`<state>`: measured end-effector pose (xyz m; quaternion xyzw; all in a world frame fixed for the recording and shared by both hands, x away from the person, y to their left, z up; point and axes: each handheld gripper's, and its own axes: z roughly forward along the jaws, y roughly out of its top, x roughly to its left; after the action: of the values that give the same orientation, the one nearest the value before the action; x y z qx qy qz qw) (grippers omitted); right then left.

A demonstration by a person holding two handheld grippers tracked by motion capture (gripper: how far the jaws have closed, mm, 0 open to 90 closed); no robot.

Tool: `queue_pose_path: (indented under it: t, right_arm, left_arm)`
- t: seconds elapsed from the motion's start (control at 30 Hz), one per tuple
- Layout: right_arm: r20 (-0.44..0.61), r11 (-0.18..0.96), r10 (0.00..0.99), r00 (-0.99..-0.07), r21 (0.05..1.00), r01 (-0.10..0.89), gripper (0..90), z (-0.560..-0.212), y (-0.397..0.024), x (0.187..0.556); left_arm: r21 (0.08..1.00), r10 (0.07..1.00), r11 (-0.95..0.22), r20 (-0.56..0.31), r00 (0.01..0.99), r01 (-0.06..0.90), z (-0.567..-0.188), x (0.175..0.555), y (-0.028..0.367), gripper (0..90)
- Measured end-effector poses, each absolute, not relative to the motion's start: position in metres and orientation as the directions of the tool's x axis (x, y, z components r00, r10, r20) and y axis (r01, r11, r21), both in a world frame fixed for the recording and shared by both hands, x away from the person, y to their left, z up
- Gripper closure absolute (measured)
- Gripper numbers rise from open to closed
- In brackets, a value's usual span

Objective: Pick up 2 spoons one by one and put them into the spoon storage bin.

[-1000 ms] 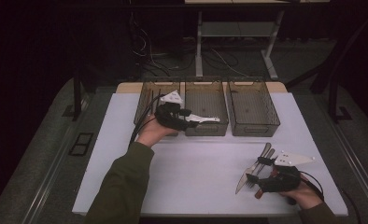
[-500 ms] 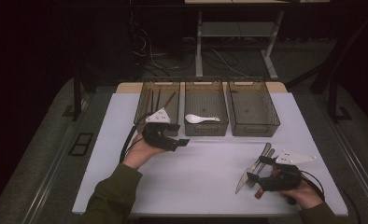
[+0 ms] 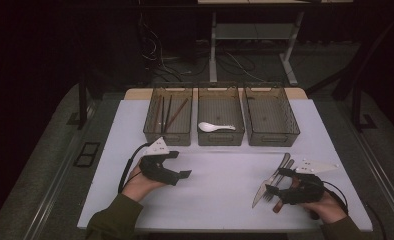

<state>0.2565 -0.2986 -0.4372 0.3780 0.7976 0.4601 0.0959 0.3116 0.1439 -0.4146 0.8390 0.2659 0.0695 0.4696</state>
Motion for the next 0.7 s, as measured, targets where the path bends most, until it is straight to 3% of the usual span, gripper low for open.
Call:
queue_pose_path:
  t: [0.37, 0.47, 0.6, 0.7]
  right_arm:
    - [0.183, 0.317, 0.691, -0.699, 0.793, 0.521, 13.1, -0.429, -0.302, 0.258]
    - [0.191, 0.314, 0.703, -0.685, 0.78, 0.541, 14.9, -0.426, -0.307, 0.26]
    - [0.187, 0.311, 0.732, -0.655, 0.764, 0.566, 26.1, -0.424, -0.313, 0.264]
    - [0.15, 0.326, 0.757, -0.636, 0.757, 0.567, 39.4, -0.423, -0.317, 0.269]
  left_arm:
    - [0.814, 0.52, -0.421, -0.144, 0.842, 0.4, -0.429, 0.287, 0.152, 0.1]
    - [0.81, 0.529, -0.417, -0.152, 0.835, 0.412, -0.433, 0.282, 0.154, 0.0]
    - [0.801, 0.53, -0.438, -0.136, 0.837, 0.408, -0.436, 0.277, 0.156, 0.0]
    - [0.801, 0.527, -0.44, -0.136, 0.839, 0.406, -0.437, 0.278, 0.156, 0.0]
